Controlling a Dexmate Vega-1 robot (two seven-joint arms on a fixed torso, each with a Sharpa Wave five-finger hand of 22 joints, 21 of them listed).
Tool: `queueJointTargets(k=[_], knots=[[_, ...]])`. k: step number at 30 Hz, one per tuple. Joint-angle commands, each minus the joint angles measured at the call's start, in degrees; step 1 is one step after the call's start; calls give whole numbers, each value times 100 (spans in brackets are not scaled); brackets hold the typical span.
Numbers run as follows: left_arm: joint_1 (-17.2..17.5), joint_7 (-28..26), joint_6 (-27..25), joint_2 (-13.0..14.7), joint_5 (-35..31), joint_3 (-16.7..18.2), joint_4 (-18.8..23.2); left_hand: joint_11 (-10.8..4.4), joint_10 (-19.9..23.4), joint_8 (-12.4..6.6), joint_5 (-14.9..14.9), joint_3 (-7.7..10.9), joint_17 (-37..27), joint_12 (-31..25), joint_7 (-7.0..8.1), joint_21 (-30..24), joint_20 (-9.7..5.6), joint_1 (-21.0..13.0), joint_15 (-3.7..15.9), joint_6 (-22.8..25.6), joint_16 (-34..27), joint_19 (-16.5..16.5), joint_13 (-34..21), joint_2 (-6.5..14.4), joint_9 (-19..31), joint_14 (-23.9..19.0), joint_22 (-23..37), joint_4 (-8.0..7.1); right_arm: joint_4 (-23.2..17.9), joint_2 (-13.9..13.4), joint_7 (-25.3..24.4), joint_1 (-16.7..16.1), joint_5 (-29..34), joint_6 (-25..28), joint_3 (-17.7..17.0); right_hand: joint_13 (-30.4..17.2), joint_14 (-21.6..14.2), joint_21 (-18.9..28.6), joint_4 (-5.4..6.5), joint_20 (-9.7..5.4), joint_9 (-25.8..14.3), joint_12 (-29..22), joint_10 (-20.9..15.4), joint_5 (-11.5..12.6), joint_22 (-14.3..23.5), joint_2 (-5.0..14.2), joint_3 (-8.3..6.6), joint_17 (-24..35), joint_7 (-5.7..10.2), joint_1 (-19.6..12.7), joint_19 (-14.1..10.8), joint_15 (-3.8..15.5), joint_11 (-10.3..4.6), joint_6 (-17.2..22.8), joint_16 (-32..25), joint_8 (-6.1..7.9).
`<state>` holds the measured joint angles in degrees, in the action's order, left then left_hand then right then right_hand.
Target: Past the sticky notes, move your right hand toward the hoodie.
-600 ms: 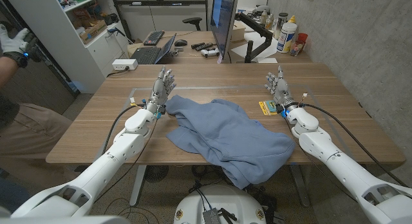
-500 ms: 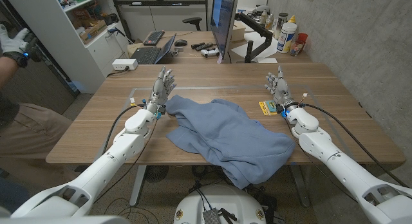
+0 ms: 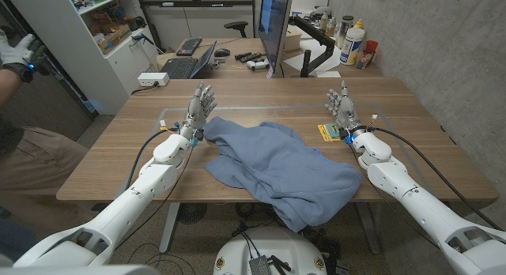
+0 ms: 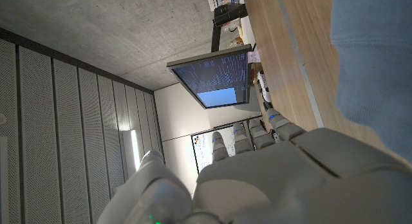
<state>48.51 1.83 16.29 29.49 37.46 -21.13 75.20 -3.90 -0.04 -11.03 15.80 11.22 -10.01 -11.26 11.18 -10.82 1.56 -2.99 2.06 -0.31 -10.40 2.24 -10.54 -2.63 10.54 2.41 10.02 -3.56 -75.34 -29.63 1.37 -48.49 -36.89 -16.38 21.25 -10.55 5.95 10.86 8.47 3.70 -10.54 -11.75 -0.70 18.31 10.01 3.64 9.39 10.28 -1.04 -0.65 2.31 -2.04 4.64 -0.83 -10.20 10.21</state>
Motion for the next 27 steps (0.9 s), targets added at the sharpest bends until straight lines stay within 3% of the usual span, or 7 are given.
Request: queueJointTargets(k=[1, 27], knots=[[-62, 76, 18, -16, -14, -35, -75, -46, -6, -24, 16, 39, -26, -27, 45, -29, 2, -30, 113, 15, -28, 57, -23, -22, 26, 43, 11, 13, -193, -120, -142, -78, 181, -21, 7, -15, 42, 35, -2, 43, -7, -35, 3, 24, 29, 41, 53, 12, -26, 6, 20, -18, 24, -16, -36, 49], [-62, 69, -8, 63, -59, -27, -1, -49, -9, -22, 9, 30, -26, -26, 43, -30, 1, -31, 97, 16, -27, 56, -23, -12, 26, 53, 11, 24, -717, -475, -504, -234, 759, -36, 9, -15, 106, 15, -6, 38, -6, -28, 37, 30, 30, 76, 55, 11, -23, -7, 86, -14, 7, -19, -16, 56]])
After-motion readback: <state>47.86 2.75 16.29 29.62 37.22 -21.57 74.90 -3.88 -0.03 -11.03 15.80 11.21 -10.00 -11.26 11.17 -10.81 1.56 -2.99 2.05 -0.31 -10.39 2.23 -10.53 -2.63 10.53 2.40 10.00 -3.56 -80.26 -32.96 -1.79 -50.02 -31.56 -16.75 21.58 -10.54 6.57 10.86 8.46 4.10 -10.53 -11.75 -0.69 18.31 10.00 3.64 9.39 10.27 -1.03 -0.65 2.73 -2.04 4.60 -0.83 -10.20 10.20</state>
